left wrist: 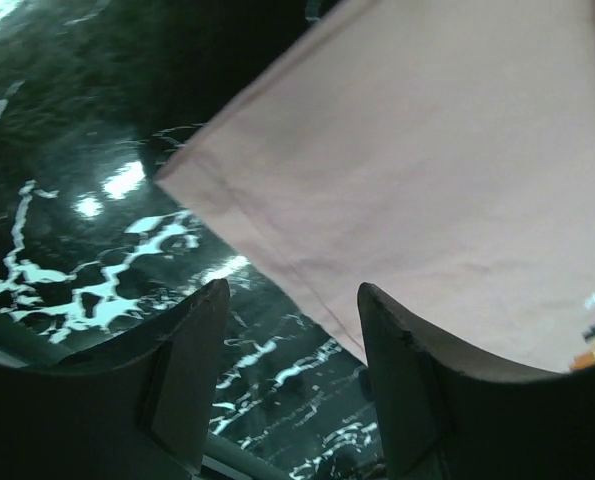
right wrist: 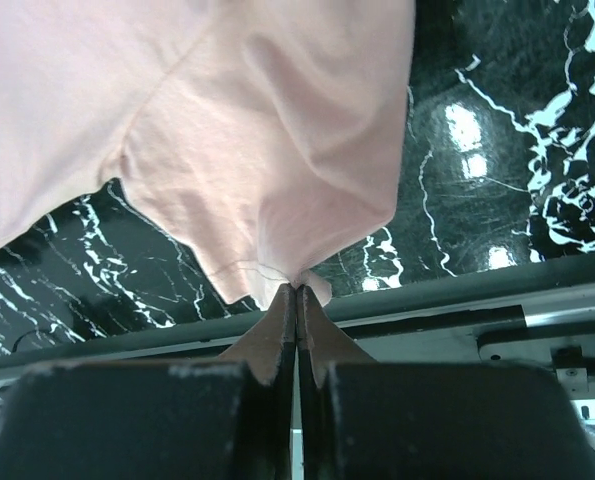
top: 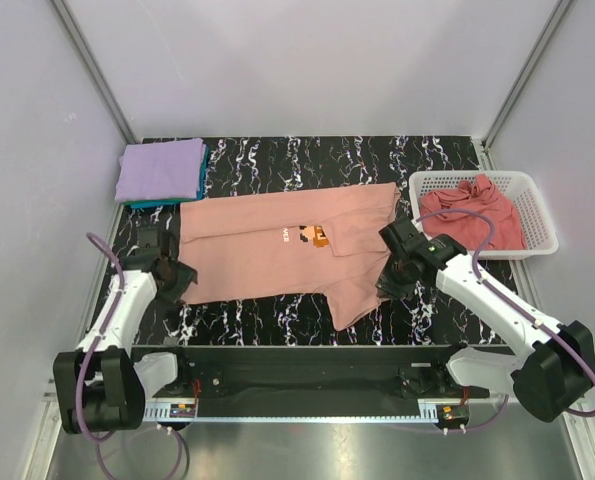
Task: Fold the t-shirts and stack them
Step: Fold the tshirt
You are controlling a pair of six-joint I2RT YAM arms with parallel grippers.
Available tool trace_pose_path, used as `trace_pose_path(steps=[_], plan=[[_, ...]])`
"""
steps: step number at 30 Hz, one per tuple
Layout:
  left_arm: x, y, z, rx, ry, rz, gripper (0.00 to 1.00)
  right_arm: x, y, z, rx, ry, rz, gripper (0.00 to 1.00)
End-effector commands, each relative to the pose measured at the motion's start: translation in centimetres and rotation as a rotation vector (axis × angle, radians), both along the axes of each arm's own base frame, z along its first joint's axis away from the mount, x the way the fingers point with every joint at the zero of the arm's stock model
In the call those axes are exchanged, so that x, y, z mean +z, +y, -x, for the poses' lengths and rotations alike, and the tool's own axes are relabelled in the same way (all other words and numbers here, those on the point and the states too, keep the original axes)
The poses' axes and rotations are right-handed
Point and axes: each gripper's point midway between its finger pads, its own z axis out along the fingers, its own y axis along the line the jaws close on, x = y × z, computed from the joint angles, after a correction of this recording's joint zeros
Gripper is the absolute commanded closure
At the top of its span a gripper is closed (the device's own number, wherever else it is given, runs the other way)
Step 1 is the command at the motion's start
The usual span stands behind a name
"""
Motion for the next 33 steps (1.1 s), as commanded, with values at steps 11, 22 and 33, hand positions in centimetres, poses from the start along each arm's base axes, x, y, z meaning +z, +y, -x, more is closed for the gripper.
trace_pose_path(steps=[11,22,33], plan=[[-3.5,3.6,2.2,0.250,0.025,-0.070,0.45,1.8,0.6,-0.9,0.083,-0.067,-0.008,1.00],[-5.5,4.1,2.9,0.280,0.073,-0.085,0.70,2.2,0.1,-0.8,0.097,-0.091,0.007,1.00],[-0.8,5.2,-1.3,0.211,-0.003,-0.133,1.00,5.4,-0.5,-4.4,0.046,-0.191,0.095,1.00]])
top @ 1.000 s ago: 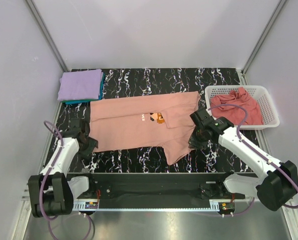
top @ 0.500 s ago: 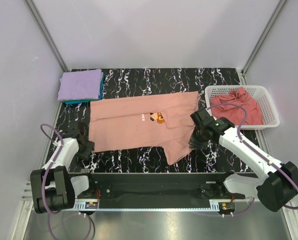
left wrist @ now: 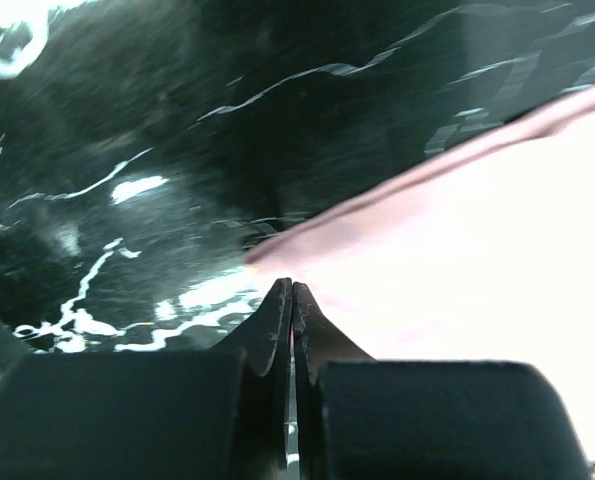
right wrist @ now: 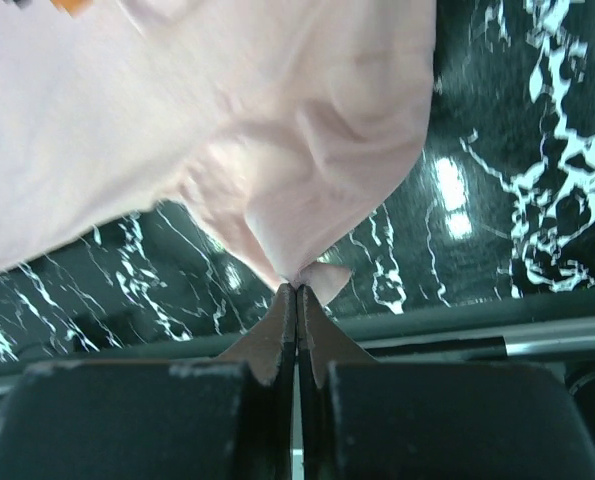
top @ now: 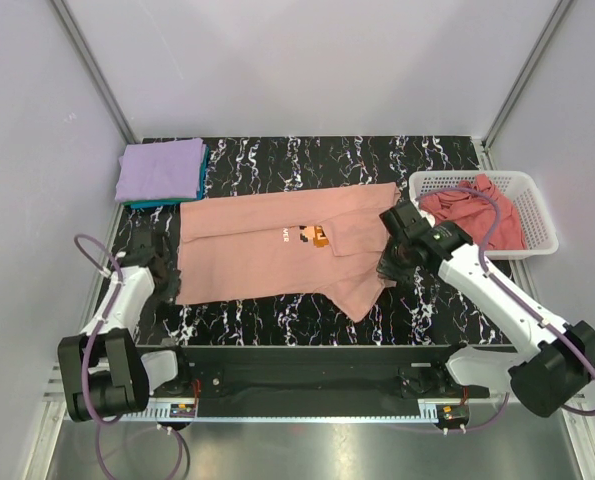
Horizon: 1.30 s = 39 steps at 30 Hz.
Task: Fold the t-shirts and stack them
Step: Fold the tshirt
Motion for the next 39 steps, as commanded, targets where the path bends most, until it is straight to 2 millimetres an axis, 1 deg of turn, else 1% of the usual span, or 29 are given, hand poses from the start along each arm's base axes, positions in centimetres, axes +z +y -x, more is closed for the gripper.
trace_pose_path(steps=[1,3,5,6,8,10,11,12,13,14,15,19,22,28,29,34,39], plan=[[2.8,1.3,-2.4,-0.021,-0.057,-0.062,1.00,1.8,-0.5,-2.2,-0.026,-0.079,0.060,1.00],[3.6,1.6,-2.7,-0.017,-0.073,-0.077,1.00,2.5,0.1,-3.3,-0.034,-0.095,0.052,1.00],[4.0,1.6,-2.9,-0.030,-0.081,-0.077,1.00,2.3,0.5,-3.6,-0.045,-0.085,0.046,1.00],[4.1,1.5,-2.9,-0.047,-0.079,-0.078,0.97,2.4,0.8,-3.7,-0.055,-0.078,0.030,1.00],[3.8,1.3,-2.7,-0.054,-0.063,-0.067,0.73,2.2,1.3,-4.1,-0.057,-0.072,0.020,1.00],[3.0,0.9,-2.4,-0.066,-0.055,-0.046,0.60,2.3,1.7,-4.5,-0.058,-0.076,0.009,1.00],[2.4,0.1,-2.2,-0.073,-0.050,-0.005,0.60,2.2,1.7,-4.6,-0.056,-0.074,0.012,1.00],[2.2,-0.2,-2.9,-0.067,-0.082,0.012,0.60,2.2,1.9,-4.6,-0.040,-0.070,0.013,1.00],[1.4,-0.5,-2.4,-0.058,-0.073,0.031,0.60,2.2,2.0,-4.8,-0.028,-0.073,0.013,1.00],[1.3,-0.8,-3.0,-0.056,-0.102,0.046,0.60,2.0,2.2,-4.8,-0.020,-0.067,0.016,1.00],[1.2,-0.8,-3.2,-0.046,-0.114,0.051,0.60,1.8,2.3,-4.8,-0.001,-0.063,0.012,1.00],[1.2,-0.7,-3.0,0.000,-0.130,0.057,0.60,0.9,2.8,-4.3,0.028,-0.046,-0.011,1.00],[1.1,-0.6,-3.1,0.035,-0.151,0.054,0.59,0.7,2.9,-4.3,0.047,-0.047,-0.012,1.00],[-0.1,0.0,-2.1,0.054,-0.085,0.026,0.59,1.2,3.3,-4.9,0.082,-0.055,-0.006,1.00],[-0.2,-0.1,-1.6,0.054,-0.065,0.028,0.59,1.2,3.4,-4.9,0.084,-0.056,-0.008,1.00],[-0.3,0.8,-0.2,0.051,-0.002,-0.021,0.58,1.4,3.5,-5.0,0.088,-0.058,-0.012,1.00],[-0.7,0.6,0.3,0.058,0.038,-0.011,0.58,1.2,3.3,-4.7,0.090,-0.054,-0.006,1.00]])
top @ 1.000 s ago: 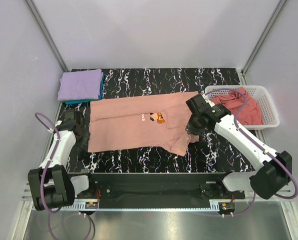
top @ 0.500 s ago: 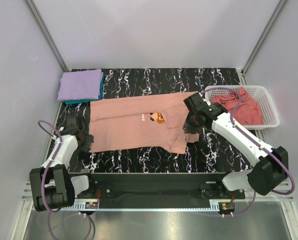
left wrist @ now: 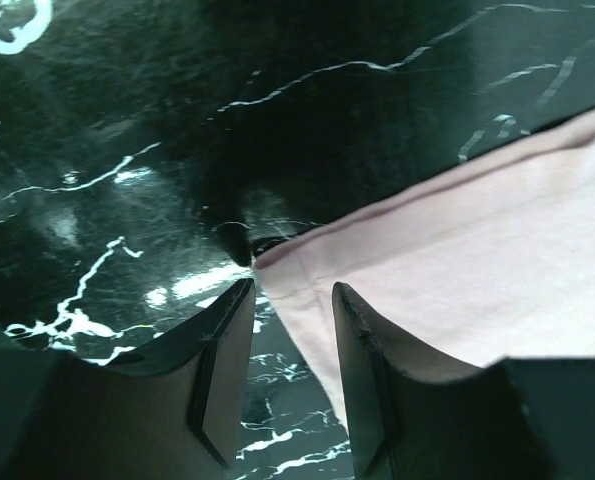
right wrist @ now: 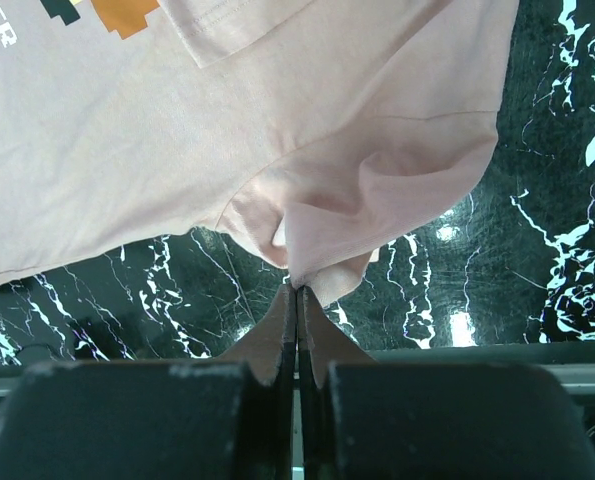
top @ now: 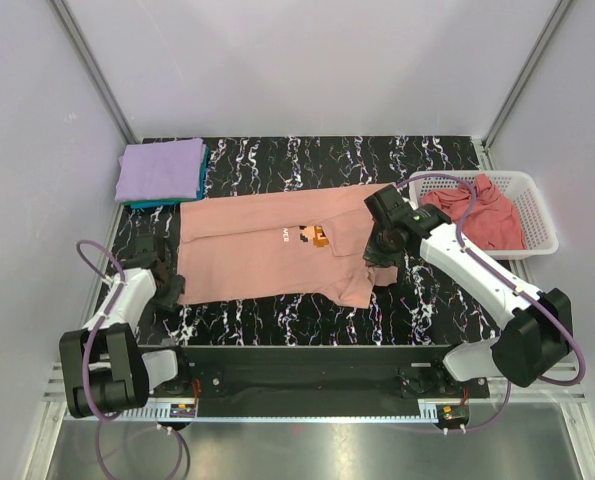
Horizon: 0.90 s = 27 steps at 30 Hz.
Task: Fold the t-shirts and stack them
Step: Fold the tshirt
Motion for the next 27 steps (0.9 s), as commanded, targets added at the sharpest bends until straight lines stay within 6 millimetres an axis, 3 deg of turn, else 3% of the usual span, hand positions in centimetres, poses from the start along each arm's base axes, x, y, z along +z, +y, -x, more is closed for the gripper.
trace_pose_path(steps=[1,8,13,16,21,27], plan=[[0.1,0.8,-0.1,0.025,0.021,-0.030,0.59,1.5,0.6,-0.7,0.020,-0.051,-0.023,1.00],[-1.4,0.3,0.4,0.038,0.037,-0.004,0.62,1.7,0.2,-0.7,0.021,-0.059,-0.005,1.00],[-1.1,0.5,-0.2,0.032,0.005,-0.013,0.88,2.1,-0.9,-1.0,0.003,-0.087,0.046,1.00],[0.6,0.9,-1.6,0.010,-0.019,-0.033,1.00,3.2,-2.0,-1.9,-0.038,-0.131,0.084,1.00],[3.1,1.3,-4.1,-0.027,-0.052,-0.044,1.00,4.9,-4.0,-4.8,-0.116,-0.176,0.127,1.00],[4.2,1.7,-5.8,-0.072,-0.038,-0.058,1.00,6.1,-6.4,-6.8,-0.172,-0.204,0.140,1.00]])
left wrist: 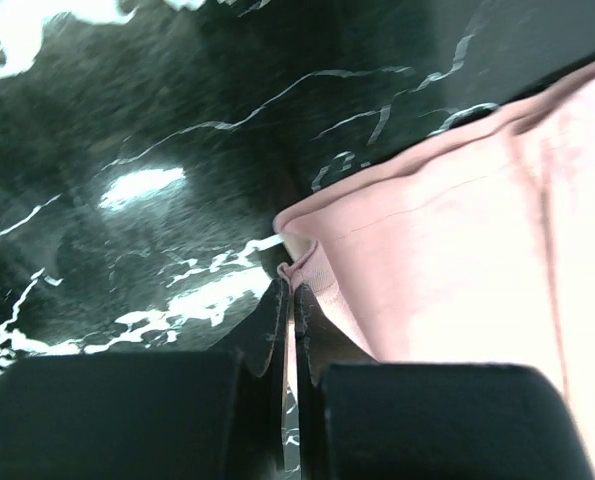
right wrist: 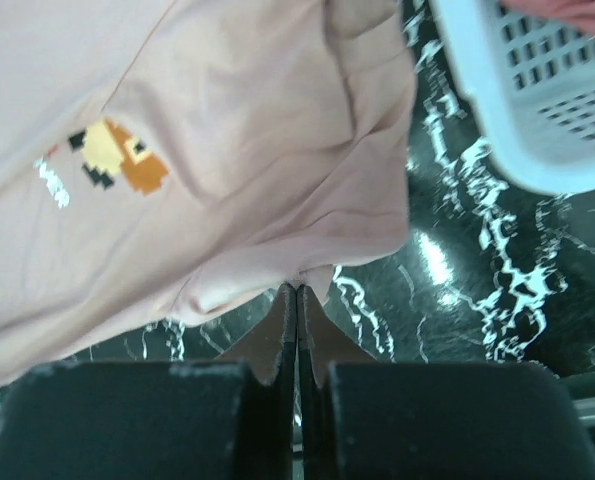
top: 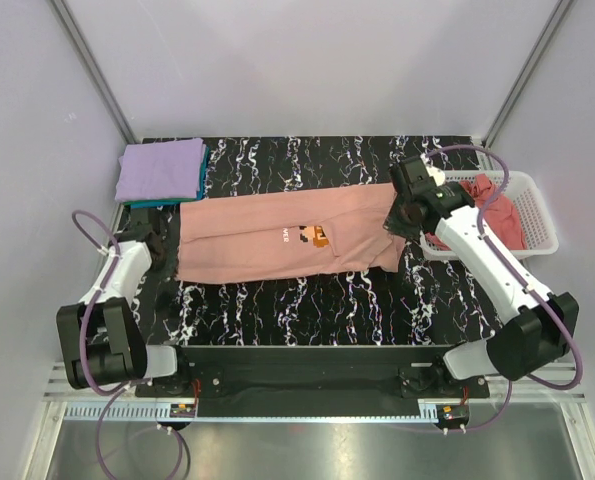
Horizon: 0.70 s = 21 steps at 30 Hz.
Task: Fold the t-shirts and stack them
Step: Fold the tshirt
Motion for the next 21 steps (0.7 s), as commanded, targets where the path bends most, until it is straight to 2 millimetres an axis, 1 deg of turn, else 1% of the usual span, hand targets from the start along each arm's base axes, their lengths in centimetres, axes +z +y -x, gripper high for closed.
trace_pose_path(steps=[1,3,4,8,9,11,12,13,14,15,16,18,19,21], plan=[[1.4,0.9,-1.5,-0.031,-0.019,-0.040,1.00,1.2,-2.3,-2.0,-0.046,-0.044,0.053,1.00],[1.6,0.9,-2.1,-0.036,-0.027,-0.040,1.00,1.2,-2.5,-2.7,-0.050,-0.052,0.048,1.00],[2.0,1.0,-2.6,-0.042,-0.041,-0.043,1.00,1.2,-2.3,-3.0,-0.041,-0.057,0.042,1.00],[2.6,1.0,-4.2,-0.071,-0.062,-0.041,1.00,1.5,-2.5,-4.9,-0.042,-0.085,0.046,1.00],[2.2,0.9,-4.3,-0.075,-0.046,-0.032,1.00,0.9,-2.6,-5.3,-0.044,-0.066,0.055,1.00],[1.9,0.9,-4.7,-0.077,-0.034,-0.025,1.00,0.7,-2.8,-6.2,-0.048,-0.067,0.064,1.00],[2.1,0.9,-5.2,-0.079,-0.039,-0.020,1.00,0.6,-3.1,-6.6,-0.051,-0.070,0.068,1.00],[1.5,0.8,-5.3,-0.080,-0.022,-0.014,1.00,0.6,-3.1,-6.9,-0.051,-0.072,0.071,1.00],[1.8,0.9,-5.9,-0.082,-0.036,-0.013,1.00,0.6,-3.3,-7.6,-0.056,-0.079,0.073,1.00],[1.7,0.9,-6.1,-0.084,-0.033,-0.011,1.00,0.6,-3.5,-7.8,-0.056,-0.080,0.079,1.00],[1.4,0.9,-6.3,-0.086,-0.023,-0.006,1.00,1.0,-3.6,-8.3,-0.055,-0.089,0.083,1.00],[1.3,0.8,-6.8,-0.088,-0.020,0.000,1.00,0.8,-3.5,-8.9,-0.047,-0.085,0.090,1.00],[1.6,0.9,-7.4,-0.092,-0.030,-0.001,1.00,0.8,-3.5,-9.1,-0.040,-0.084,0.094,1.00],[1.3,1.0,-7.8,-0.092,-0.021,0.002,1.00,0.5,-3.4,-9.6,-0.036,-0.081,0.098,1.00]])
